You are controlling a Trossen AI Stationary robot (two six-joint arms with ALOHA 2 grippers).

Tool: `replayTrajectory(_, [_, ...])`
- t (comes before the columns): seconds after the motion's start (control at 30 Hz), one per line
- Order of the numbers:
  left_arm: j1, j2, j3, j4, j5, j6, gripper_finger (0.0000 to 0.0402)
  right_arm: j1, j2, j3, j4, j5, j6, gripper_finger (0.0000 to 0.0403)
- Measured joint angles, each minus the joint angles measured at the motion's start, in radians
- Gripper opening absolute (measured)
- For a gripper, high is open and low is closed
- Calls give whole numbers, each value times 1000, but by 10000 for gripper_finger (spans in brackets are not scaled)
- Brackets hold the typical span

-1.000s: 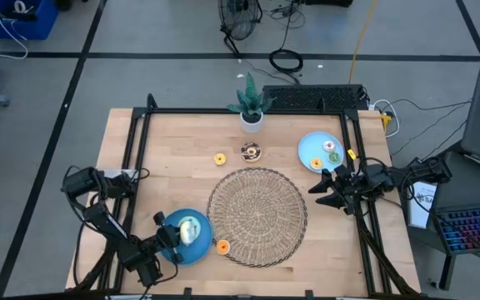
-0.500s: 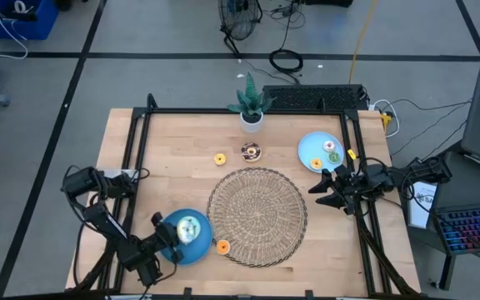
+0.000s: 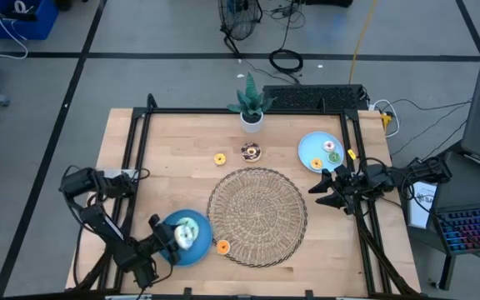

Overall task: Pick & Place donuts
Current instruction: Put the large white donut on the blue plate

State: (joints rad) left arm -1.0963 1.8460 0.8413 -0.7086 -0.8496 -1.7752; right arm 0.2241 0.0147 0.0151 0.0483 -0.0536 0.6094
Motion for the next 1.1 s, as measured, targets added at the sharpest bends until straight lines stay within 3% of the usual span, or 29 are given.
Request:
replayTrajectory(0.57, [-93,-147,-1,-21,77,17,188,0,0,0,0,0,0,219])
replayTrajectory(0.93, [-93,-154,0,-54,315,-11,185,0,0,0,0,0,0,219])
replayTrajectory(1.1, [-94,-158,1,-54,340,-11,184,0,0,0,0,0,0,219])
